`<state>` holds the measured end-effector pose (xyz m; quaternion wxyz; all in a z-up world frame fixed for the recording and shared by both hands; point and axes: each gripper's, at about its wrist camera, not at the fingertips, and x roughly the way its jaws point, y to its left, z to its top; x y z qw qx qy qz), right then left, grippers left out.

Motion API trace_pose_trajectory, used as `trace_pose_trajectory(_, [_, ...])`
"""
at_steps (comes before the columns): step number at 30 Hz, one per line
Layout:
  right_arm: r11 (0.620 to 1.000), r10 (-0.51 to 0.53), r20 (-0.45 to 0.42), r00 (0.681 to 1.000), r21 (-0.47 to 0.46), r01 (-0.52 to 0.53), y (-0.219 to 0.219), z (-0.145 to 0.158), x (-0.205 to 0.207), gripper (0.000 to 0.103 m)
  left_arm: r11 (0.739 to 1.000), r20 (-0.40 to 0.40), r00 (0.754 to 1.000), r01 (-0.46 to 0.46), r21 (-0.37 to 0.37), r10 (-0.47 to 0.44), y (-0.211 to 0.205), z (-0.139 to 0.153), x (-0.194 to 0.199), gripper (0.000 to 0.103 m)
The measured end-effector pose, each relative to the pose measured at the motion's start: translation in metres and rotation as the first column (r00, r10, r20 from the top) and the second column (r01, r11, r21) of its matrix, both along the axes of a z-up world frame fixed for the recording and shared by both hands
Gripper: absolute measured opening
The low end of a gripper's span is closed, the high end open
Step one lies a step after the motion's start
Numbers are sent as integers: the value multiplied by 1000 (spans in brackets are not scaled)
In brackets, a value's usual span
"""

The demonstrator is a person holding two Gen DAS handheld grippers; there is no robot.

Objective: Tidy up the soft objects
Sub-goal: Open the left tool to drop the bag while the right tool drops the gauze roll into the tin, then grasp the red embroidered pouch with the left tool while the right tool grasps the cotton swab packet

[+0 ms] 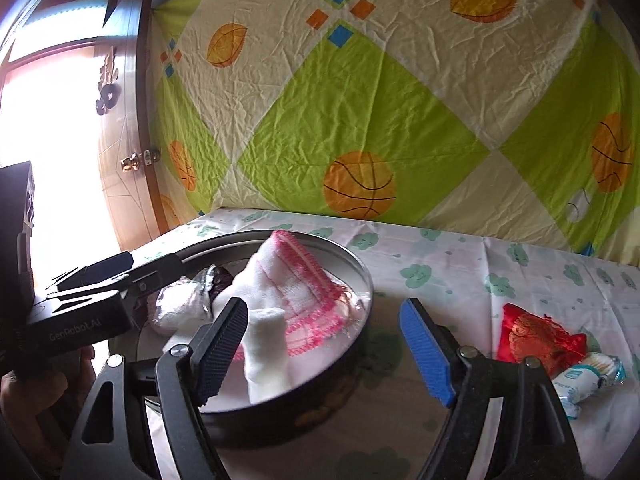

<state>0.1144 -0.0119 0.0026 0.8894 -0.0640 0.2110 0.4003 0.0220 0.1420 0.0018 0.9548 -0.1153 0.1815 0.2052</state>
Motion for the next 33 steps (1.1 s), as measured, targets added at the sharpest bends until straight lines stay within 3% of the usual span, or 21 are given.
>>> trace_pose_trajectory(9, [971, -236, -67, 969, 23, 238, -96, -3, 40, 81, 987, -34, 988, 151, 52, -149, -73, 6, 40, 103])
trace_pose_trajectory(17, [893, -449, -164, 879, -36, 449, -158, -19, 80, 81, 961, -115, 963, 256, 101, -244, -124, 2, 89, 103])
trace_pose_trajectory(25, [867, -495, -296, 817, -114, 485, -169, -44, 109, 81, 951, -162, 948, 291, 104, -273, -144, 0, 123, 103])
trace_pose_trajectory(33, [853, -522, -330, 787, -192, 485, -158, -55, 138, 81, 945, -182, 939, 312, 102, -290, -153, -4, 134, 103])
